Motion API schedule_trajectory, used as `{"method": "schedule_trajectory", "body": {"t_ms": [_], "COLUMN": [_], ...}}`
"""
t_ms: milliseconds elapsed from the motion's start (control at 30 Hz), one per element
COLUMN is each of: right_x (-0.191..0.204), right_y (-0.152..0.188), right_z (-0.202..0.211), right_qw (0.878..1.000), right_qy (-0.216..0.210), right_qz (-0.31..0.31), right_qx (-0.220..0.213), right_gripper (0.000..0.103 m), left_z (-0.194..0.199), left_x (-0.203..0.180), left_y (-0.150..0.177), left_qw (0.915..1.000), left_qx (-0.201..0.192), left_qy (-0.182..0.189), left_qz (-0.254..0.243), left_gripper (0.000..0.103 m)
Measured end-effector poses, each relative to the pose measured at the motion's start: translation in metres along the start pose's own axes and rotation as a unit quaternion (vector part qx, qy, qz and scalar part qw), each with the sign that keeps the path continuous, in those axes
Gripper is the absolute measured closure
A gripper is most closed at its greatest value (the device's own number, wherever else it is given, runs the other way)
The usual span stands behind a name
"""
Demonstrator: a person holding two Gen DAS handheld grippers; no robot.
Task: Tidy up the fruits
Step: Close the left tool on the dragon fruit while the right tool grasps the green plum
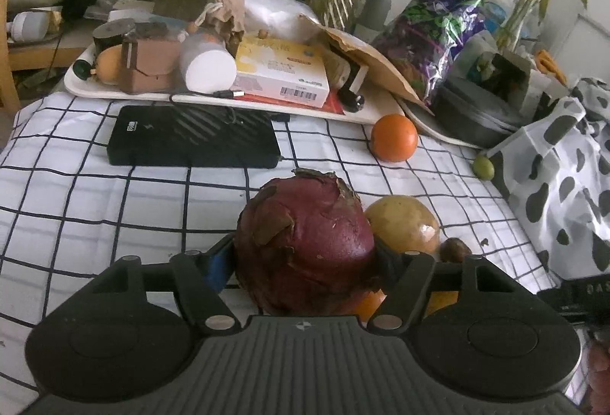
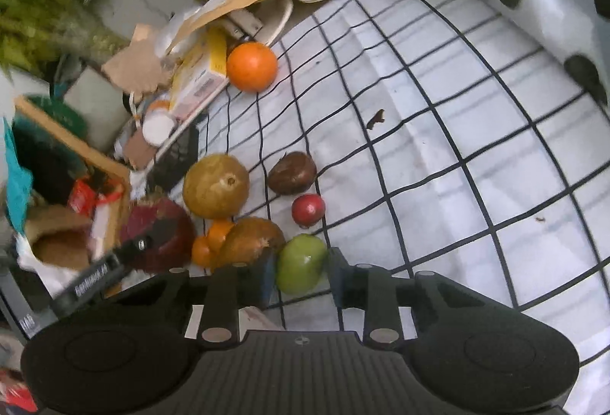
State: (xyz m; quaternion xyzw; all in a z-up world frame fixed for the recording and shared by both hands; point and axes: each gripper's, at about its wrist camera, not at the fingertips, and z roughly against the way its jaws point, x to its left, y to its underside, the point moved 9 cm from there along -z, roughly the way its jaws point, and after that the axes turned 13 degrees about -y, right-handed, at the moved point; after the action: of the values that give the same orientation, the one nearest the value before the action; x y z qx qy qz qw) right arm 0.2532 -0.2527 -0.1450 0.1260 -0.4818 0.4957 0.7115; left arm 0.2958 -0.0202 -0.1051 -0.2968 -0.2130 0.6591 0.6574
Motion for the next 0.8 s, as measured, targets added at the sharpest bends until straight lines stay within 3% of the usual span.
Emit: {"method": "schedule_trajectory", "body": {"t_ms": [133, 200, 367, 800], "right_x": [0.000, 0.005, 0.022, 0.059], "right_y": [-0.001, -0.003, -0.006, 0.031], "right_z": [0.001, 0.005, 0.018, 0.043], "right_qw": [1.000, 0.999, 0.996, 0.990], "right_qy": [-0.001, 0.019, 0.024, -0.004], "right_qz": [-0.009, 0.024, 0.081, 0.141], "right_qx": [-0.009, -0.017, -0.033, -0.013], "right_gripper": [0.076, 0.076, 0.076, 0.077], "left_z": [0.007, 0.014, 0.034, 0.092], "left_x": [-0.001, -0.003, -0.007, -0.028], "left_y": [-0.003, -0.004, -0.003, 0.036], "left_qw": [0.9999, 0.9998, 0.9991, 0.9965], "left_qx": [-0.010, -0.018, -0.035, -0.055], "left_qy": [0.003, 0.009, 0.025, 0.052], "left_qz": [0.000, 0.000, -0.003, -0.034], "left_gripper": [0.035, 0.035, 0.035, 0.035]}}
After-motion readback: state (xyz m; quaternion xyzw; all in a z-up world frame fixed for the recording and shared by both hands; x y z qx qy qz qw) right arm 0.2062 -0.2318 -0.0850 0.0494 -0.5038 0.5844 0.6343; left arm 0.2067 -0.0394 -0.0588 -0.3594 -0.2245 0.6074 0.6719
